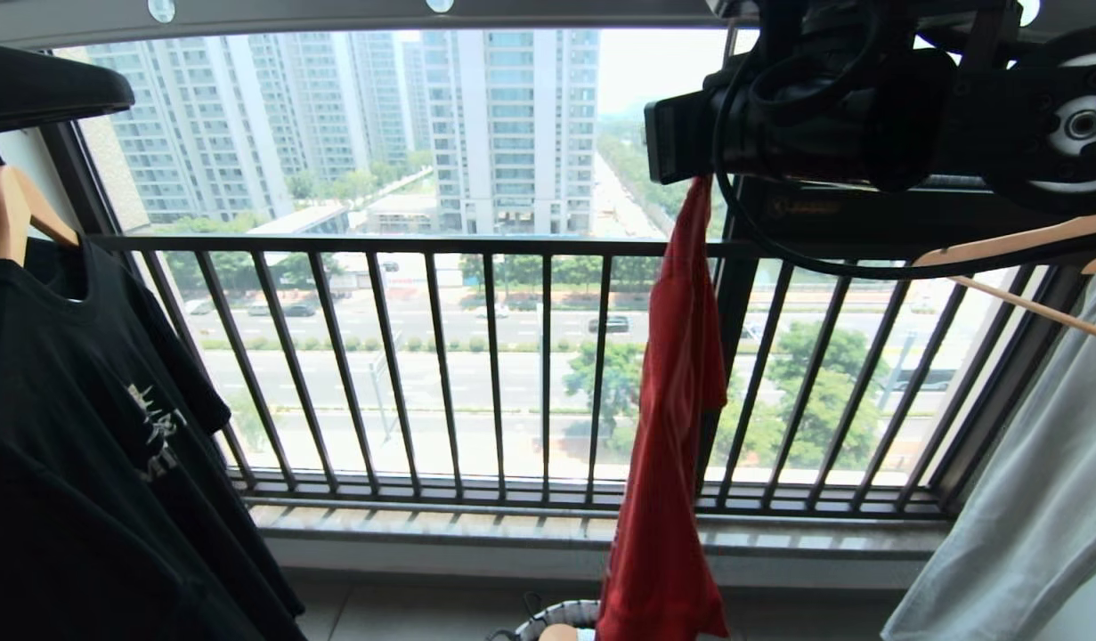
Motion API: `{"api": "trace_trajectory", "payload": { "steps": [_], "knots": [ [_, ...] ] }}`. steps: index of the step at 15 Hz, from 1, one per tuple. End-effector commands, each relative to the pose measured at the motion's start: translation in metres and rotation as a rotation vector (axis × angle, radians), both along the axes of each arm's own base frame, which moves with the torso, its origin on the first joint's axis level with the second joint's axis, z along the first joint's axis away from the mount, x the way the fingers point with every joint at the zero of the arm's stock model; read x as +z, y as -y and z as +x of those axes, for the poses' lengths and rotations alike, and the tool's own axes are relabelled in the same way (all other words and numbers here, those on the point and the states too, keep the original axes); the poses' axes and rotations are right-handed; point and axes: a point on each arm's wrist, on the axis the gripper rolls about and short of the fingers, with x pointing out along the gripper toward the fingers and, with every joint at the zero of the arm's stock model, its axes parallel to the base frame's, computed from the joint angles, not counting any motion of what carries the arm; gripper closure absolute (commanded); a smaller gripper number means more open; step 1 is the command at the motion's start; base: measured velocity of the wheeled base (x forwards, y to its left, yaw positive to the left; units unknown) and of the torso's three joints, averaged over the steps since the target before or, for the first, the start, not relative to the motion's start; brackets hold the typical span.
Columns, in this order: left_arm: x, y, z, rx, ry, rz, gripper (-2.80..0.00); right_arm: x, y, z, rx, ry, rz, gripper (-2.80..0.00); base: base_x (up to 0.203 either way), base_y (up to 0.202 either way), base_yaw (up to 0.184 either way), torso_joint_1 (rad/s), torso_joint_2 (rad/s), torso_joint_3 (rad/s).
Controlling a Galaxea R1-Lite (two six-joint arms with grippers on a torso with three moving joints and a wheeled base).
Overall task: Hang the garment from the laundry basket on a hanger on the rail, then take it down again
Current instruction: Take the clothes off the clothes rack
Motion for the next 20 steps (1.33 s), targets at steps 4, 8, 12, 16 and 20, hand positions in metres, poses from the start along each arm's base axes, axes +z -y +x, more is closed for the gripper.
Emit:
{"api": "trace_trajectory", "payload": {
  "steps": [4, 8, 12, 16, 20],
  "knots": [
    [-0.007, 0.011, 0.012, -0.004, -0.040, 0.031, 0.00, 0.006, 0.004, -0.006, 0.000, 0.011, 0.007, 0.00, 0.000, 0.000, 0.000, 0.000, 0.00, 0.000],
    [-0.017, 0.024, 0.023, -0.131, -0.094, 0.057, 0.00, 0.007, 0.005, -0.006, 0.000, 0.012, 0.008, 0.00, 0.000, 0.000, 0.000, 0.000, 0.00, 0.000],
    [-0.046, 0.061, 0.062, -0.233, -0.269, 0.088, 0.00, 0.011, 0.007, -0.011, 0.002, 0.022, 0.015, 0.00, 0.000, 0.000, 0.000, 0.000, 0.00, 0.000],
    [-0.073, 0.090, 0.102, -0.302, -0.391, 0.115, -2.80, 0.012, 0.008, -0.012, 0.005, 0.021, 0.017, 0.00, 0.000, 0.000, 0.000, 0.000, 0.00, 0.000],
    [-0.073, 0.103, 0.164, -0.437, -0.320, 0.016, -2.80, 0.011, 0.006, -0.012, 0.014, 0.018, 0.016, 0.00, 0.000, 0.000, 0.000, 0.000, 0.00, 0.000]
  ]
}}
